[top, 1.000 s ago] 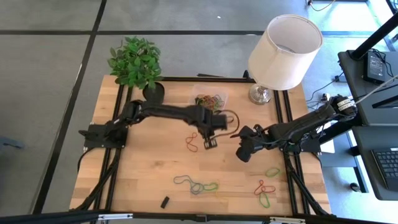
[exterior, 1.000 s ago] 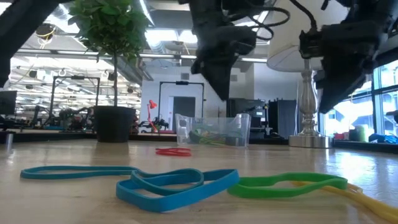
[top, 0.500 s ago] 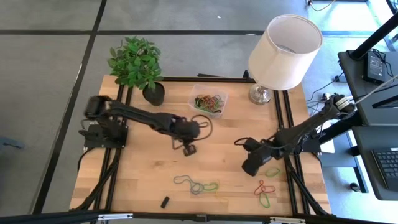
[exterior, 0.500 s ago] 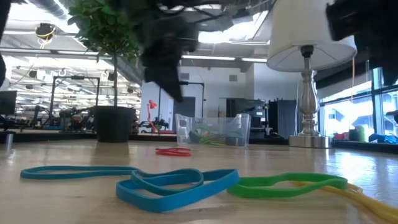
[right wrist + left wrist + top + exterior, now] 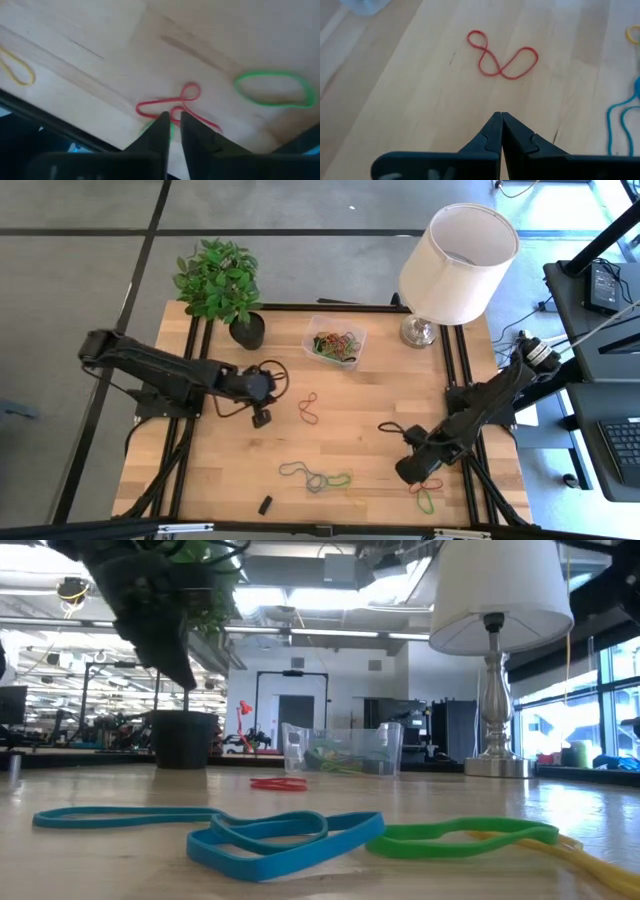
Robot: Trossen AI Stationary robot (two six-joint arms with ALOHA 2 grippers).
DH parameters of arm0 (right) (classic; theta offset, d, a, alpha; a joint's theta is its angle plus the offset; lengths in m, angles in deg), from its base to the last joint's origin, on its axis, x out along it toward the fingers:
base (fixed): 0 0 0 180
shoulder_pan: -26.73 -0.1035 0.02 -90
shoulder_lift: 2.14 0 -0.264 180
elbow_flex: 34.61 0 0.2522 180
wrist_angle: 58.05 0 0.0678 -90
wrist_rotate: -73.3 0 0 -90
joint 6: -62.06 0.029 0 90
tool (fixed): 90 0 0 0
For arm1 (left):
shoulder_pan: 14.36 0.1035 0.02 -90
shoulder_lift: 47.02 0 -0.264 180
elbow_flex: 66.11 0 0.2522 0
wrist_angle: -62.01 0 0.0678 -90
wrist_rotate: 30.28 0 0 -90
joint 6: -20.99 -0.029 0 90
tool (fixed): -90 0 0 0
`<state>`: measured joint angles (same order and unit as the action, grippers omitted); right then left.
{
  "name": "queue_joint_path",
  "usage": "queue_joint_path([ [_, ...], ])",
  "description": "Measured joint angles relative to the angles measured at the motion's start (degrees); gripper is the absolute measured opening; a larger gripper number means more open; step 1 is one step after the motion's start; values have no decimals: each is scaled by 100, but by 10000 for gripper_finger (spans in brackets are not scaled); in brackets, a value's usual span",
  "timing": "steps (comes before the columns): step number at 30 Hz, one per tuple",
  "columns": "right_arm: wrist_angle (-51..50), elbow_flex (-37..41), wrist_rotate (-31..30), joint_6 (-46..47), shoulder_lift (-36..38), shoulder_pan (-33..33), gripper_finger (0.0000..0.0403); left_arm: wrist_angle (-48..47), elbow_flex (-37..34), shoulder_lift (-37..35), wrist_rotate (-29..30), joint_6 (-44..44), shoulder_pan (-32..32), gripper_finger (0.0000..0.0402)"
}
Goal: Pick and place rubber bands into bin
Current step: Put the red rubber band into the transparent bin
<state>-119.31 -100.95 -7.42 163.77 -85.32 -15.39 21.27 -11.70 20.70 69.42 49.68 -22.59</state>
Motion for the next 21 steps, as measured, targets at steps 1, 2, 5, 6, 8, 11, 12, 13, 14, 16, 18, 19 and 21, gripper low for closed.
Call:
queue_joint_path([
  [1, 85, 0, 2, 124, -105, -52, 57, 7, -86, -117, 18, -6, 0, 2],
  [2, 131, 0, -2, 238, -209, -104, 66, 33, -158, -219, 32, -31, 8, 2],
  [5, 330, 2, 16, 512, -539, -222, 93, 14, -340, -446, 90, -36, 8, 2],
  [6, 346, 2, 71, 576, -652, -251, 102, 17, -371, -499, 94, -55, 7, 2],
  [8, 343, 2, 271, 605, -858, -297, 117, 29, -405, -586, 68, -130, 7, 2],
  [11, 341, 2, 468, 761, -1172, -378, 135, 21, -460, -654, -66, -214, 7, 2],
  [12, 351, 2, 488, 776, -1259, -402, 139, 23, -465, -664, -83, -234, 7, 2],
  [13, 373, 2, 499, 778, -1347, -426, 142, 3, -468, -682, -97, -240, 7, 2],
  [14, 385, 2, 498, 779, -1437, -451, 144, 5, -468, -689, -137, -243, 7, 2],
  [16, 442, -3, 506, 778, -1583, -467, 141, 14, -468, -688, -211, -273, 7, 2],
  [18, 580, -17, 553, 779, -1678, -460, 125, 20, -468, -688, -260, -350, 7, 2],
  [19, 664, -13, 565, 780, -1728, -456, 112, 18, -468, -688, -319, -390, 7, 2],
  [21, 779, -13, 537, 924, -1760, -436, 76, 18, -468, -688, -427, -457, 7, 2],
])
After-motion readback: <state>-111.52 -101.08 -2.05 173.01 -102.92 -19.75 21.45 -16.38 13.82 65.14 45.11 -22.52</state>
